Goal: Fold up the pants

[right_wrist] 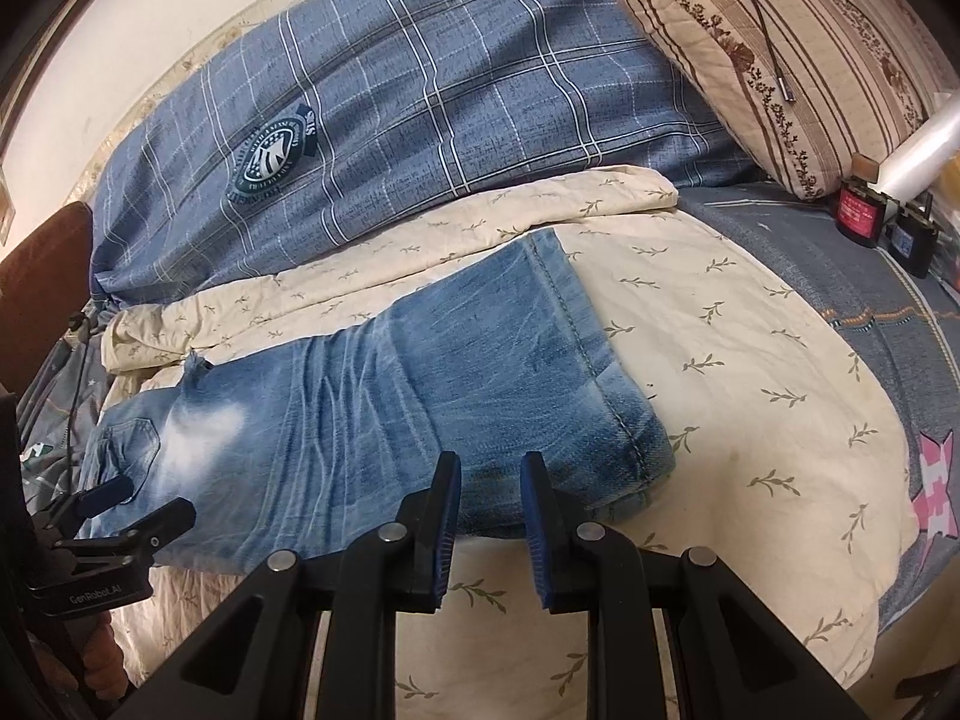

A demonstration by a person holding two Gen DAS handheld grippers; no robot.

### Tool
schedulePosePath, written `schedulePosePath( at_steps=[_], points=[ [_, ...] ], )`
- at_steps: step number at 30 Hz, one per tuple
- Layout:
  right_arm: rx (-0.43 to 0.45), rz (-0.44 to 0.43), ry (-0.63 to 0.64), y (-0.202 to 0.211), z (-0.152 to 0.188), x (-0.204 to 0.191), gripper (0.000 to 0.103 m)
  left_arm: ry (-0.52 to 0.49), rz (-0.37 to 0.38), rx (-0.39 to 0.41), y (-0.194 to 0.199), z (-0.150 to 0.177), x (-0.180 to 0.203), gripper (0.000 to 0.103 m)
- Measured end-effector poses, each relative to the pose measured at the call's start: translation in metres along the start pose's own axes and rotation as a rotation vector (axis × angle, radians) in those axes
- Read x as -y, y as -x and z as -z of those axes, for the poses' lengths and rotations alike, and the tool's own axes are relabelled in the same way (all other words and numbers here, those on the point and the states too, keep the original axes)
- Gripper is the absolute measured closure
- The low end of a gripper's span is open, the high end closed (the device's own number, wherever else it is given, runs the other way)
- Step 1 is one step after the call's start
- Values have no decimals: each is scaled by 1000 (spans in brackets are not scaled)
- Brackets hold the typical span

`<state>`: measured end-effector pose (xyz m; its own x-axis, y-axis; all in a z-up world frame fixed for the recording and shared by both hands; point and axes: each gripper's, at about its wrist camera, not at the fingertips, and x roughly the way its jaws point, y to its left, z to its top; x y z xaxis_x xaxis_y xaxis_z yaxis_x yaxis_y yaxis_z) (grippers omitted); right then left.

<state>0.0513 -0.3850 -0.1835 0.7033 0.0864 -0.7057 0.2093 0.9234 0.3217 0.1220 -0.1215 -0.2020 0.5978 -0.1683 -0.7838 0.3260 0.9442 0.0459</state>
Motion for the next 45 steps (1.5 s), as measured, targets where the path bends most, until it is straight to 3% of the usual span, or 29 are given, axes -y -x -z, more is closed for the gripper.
schedulePosePath(
  at_steps=[25,34,40,42,45],
  points=[
    [-20,21,32,-8,-1,-6,80,27,13,-4,-5,0,-6,0],
    [40,21,-17,0,-8,5,80,28,8,12,-11,-3,-10,0],
    [-48,56,-62,-26,-13,21,80,22,23,-39,-32,-1,-14,0],
    [-46,64,-64,-30,-13,26,80,39,44,-79,-41,1,-18,0],
    [-49,94,-41,-34,-11,29,79,24,42,-66,-40,1,-19,0]
  ],
)
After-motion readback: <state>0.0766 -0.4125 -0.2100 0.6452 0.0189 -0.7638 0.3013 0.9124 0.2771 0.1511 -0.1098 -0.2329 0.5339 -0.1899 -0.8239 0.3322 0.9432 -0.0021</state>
